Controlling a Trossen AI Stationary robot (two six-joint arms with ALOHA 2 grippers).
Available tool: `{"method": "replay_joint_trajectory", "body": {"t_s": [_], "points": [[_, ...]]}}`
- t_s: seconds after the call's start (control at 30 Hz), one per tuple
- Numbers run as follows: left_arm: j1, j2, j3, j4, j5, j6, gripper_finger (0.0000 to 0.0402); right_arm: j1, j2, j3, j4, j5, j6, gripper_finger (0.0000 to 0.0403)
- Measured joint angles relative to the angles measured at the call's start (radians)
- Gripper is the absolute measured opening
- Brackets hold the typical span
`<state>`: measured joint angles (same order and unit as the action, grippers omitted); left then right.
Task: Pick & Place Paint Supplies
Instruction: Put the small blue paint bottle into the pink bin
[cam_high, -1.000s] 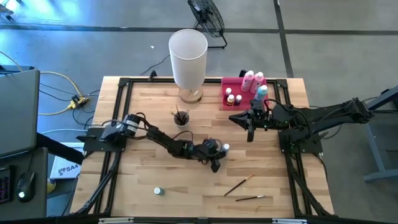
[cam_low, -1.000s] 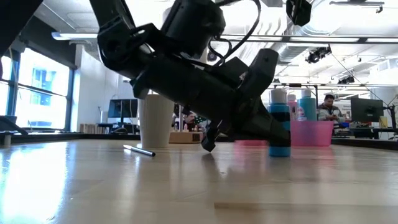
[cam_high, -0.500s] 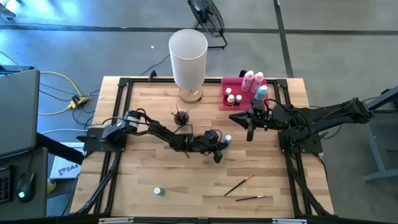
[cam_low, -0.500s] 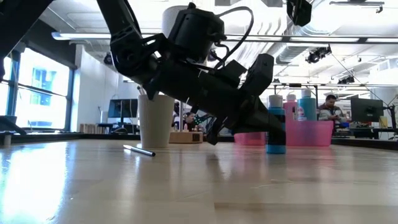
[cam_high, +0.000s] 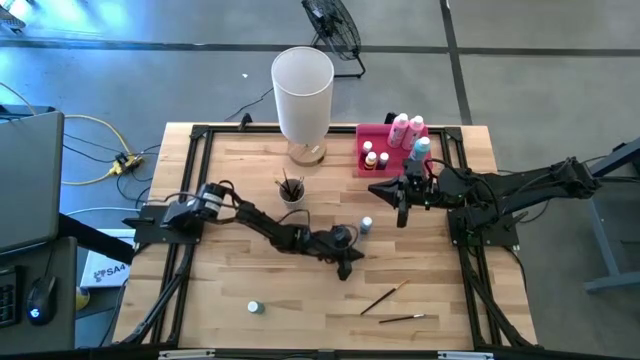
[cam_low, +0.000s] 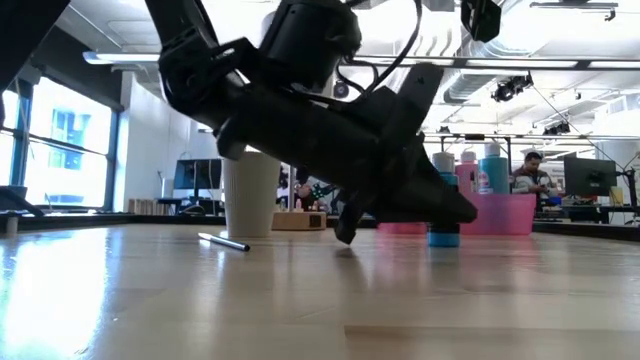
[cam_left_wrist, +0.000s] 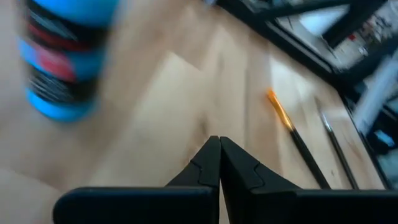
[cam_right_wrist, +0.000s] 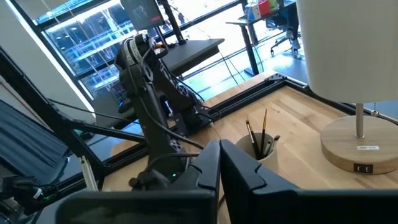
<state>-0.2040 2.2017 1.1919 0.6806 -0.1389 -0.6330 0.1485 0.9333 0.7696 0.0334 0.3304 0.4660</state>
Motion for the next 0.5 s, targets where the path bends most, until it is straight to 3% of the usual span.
{"method": "replay_joint_trajectory", "body": {"t_s": [0.5], "points": [[-0.032,-0.004,0.001,0.011,0.331,-0.05,0.0,0.0,0.0,0.0,-0.002,-0.019,-0.002,0.0004]]}}
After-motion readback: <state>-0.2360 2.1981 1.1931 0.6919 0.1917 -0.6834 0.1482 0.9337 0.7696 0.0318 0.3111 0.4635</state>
